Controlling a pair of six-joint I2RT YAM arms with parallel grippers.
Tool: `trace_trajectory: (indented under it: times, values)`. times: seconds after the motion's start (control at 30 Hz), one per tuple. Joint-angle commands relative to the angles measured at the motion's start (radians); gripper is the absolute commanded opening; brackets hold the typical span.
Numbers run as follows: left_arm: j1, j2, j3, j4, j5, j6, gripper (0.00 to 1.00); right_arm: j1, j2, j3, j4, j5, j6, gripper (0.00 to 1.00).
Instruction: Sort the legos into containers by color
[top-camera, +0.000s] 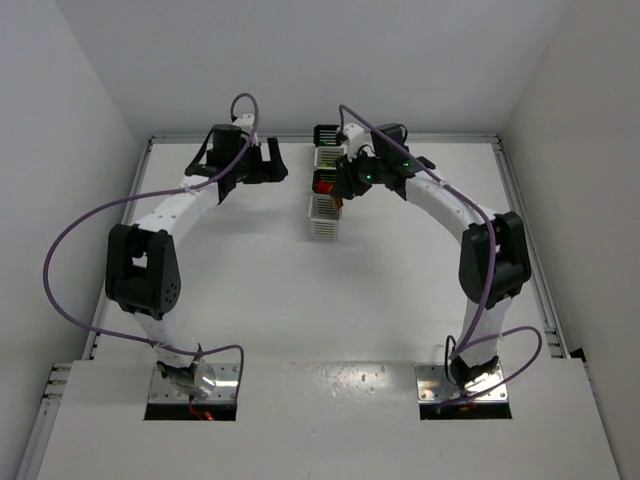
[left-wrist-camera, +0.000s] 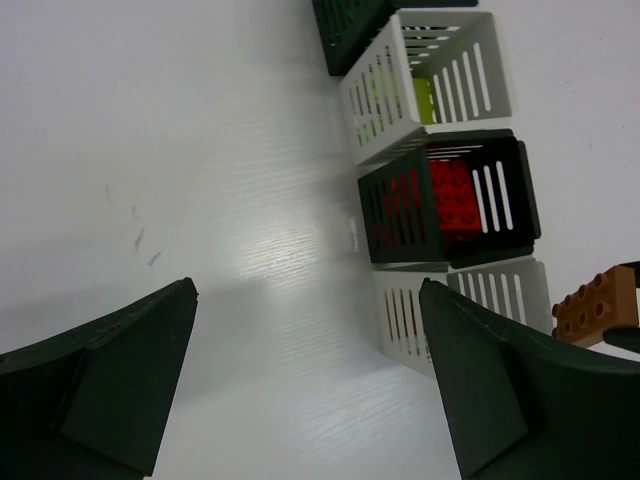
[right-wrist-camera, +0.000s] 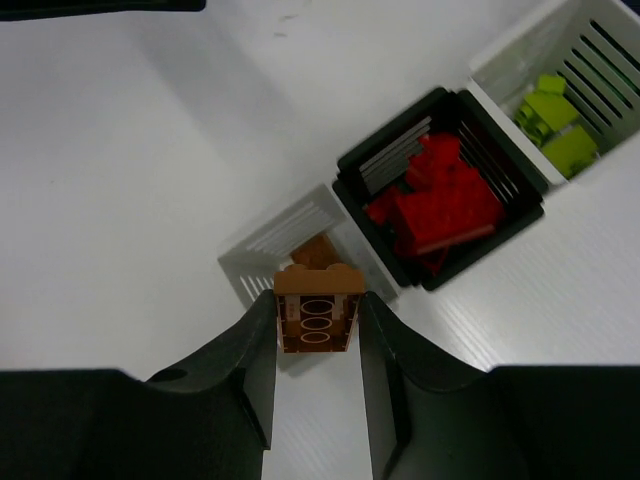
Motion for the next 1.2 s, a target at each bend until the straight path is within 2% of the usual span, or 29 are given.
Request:
trace_trajectory:
  times: [0.0, 0.37, 0.4, 0.47, 0.53, 0.6, 0.63, 0.67, 0.73, 0.93, 0.97, 1.03, 1.1, 1.17]
  values:
    - [0.036, -0.045, 0.032, 0.007, 0.019, -0.025, 1.0, 0.033, 0.013, 0.072, 0.16, 0.013, 0.033, 0.0]
    - [0.075, -0.063, 0.014, -0.023, 0.058, -0.015, 1.0, 0.071, 0.065, 0.062, 0.168, 0.045, -0.007, 0.0]
    - [0.075, -0.063, 0.014, -0.023, 0.042, -0.015, 1.0, 0.071, 0.065, 0.048, 0.168, 0.054, -0.02, 0.03]
    - [0.084, -0.063, 0.014, -0.023, 0.042, -0.006, 1.0, 0.071, 0.065, 0.037, 0.157, 0.054, -0.036, 0.09]
    - [0.084, -0.063, 0.014, -0.023, 0.03, 0.003, 1.0, 0.071, 0.065, 0.027, 0.136, 0.054, -0.047, 0.23]
    - [0.093, -0.063, 0.014, -0.023, 0.013, 0.003, 1.0, 0.071, 0.056, 0.014, 0.136, 0.054, -0.059, 0.46]
    - [0.093, -0.063, 0.014, -0.013, -0.002, -0.023, 1.0, 0.08, 0.056, 0.005, 0.136, 0.064, -0.07, 0.64]
    - [0.093, -0.063, 0.003, 0.001, -0.019, -0.032, 1.0, 0.08, 0.047, 0.005, 0.136, 0.064, -0.07, 0.73]
    - [0.093, -0.076, -0.021, 0.038, -0.031, -0.043, 1.0, 0.08, 0.038, -0.006, 0.148, 0.076, -0.07, 0.83]
    - [0.093, -0.132, -0.103, 0.154, -0.067, -0.009, 1.0, 0.09, -0.016, -0.065, 0.234, 0.137, -0.048, 0.98]
    - [0.093, -0.143, -0.103, 0.18, -0.067, 0.012, 1.0, 0.09, -0.046, -0.079, 0.293, 0.168, -0.035, 0.98]
    - [0.093, -0.155, -0.114, 0.181, -0.08, 0.043, 1.0, 0.09, -0.079, -0.116, 0.347, 0.345, -0.004, 0.99]
    - [0.093, -0.155, -0.103, 0.17, -0.12, 0.079, 1.0, 0.081, -0.108, -0.125, 0.332, 0.527, 0.005, 0.99]
    - [0.093, -0.168, -0.103, 0.17, -0.149, 0.101, 1.0, 0.065, -0.128, -0.116, 0.297, 0.619, 0.022, 0.99]
